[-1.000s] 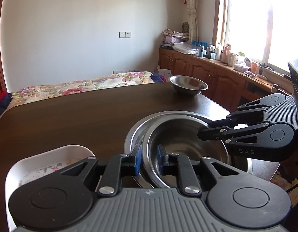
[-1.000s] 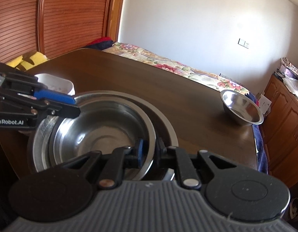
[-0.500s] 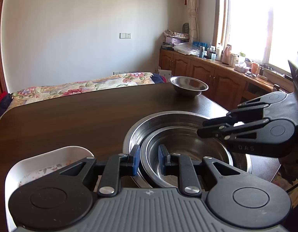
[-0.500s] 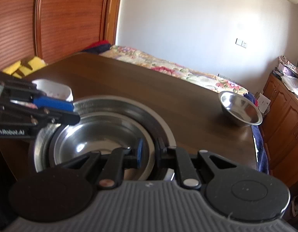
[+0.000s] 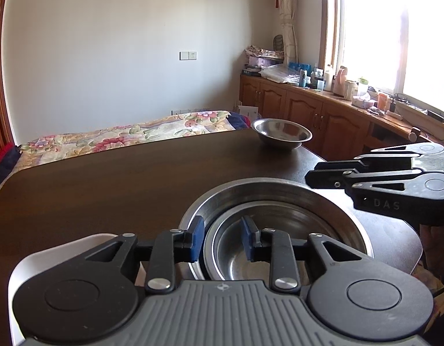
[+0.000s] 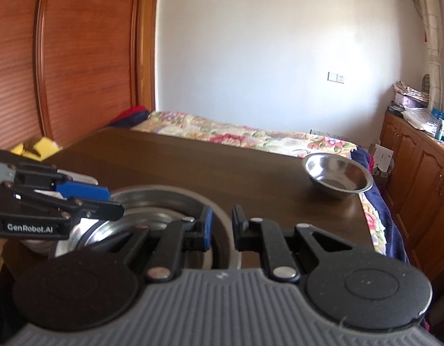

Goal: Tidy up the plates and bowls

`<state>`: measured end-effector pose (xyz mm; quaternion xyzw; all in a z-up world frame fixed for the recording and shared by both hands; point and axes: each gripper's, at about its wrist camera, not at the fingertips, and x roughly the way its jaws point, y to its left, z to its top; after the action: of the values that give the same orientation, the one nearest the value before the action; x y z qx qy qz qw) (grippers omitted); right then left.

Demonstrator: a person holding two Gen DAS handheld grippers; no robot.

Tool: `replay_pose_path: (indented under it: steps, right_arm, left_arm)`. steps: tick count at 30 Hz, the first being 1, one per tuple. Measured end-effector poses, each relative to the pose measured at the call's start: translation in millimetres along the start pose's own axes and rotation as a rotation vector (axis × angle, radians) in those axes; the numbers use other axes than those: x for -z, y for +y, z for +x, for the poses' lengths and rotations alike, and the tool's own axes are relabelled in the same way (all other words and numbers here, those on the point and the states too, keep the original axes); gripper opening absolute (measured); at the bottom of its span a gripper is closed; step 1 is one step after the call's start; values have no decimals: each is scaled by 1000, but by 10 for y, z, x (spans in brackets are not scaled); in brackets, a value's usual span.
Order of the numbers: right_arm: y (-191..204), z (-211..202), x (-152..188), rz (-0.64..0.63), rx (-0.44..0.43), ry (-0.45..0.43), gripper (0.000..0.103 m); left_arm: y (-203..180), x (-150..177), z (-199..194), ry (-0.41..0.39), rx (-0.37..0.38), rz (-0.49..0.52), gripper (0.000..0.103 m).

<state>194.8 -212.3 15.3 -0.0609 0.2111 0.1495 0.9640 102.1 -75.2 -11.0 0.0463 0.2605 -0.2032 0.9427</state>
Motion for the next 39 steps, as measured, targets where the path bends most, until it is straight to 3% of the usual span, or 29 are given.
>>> replay_pose_path:
  steps: [19, 24, 26, 30, 32, 33, 36, 39]
  right_arm:
    - [-620, 37, 5, 52, 42, -95, 16]
    - [-755, 81, -59, 44, 56, -105, 16]
    - [-825, 101, -89, 43, 62, -107, 17]
    - [-946, 153, -152, 37, 78, -111, 28]
    - [-1010, 178, -167, 31, 89, -113, 39]
    - [-1026, 190, -175, 29, 95, -114, 46]
    - [-1109, 229, -191, 22, 116, -119, 51]
    - [-1204, 302, -179, 27, 127, -112, 63]
  left_arm:
    - [-227, -430, 308, -12, -43, 37, 49]
    - [-261, -572, 383, -20, -33, 63, 65]
    - [-256, -641, 418, -29, -20, 62, 77]
    - [-259, -802, 490, -50, -4, 64, 90]
    - [-255, -884, 537, -55, 3, 61, 95]
    - [-256, -924, 561, -57, 9, 59, 96]
    - [-258, -1017, 649, -62, 24, 62, 97]
    - [-267, -1100, 758, -73, 33, 82, 97]
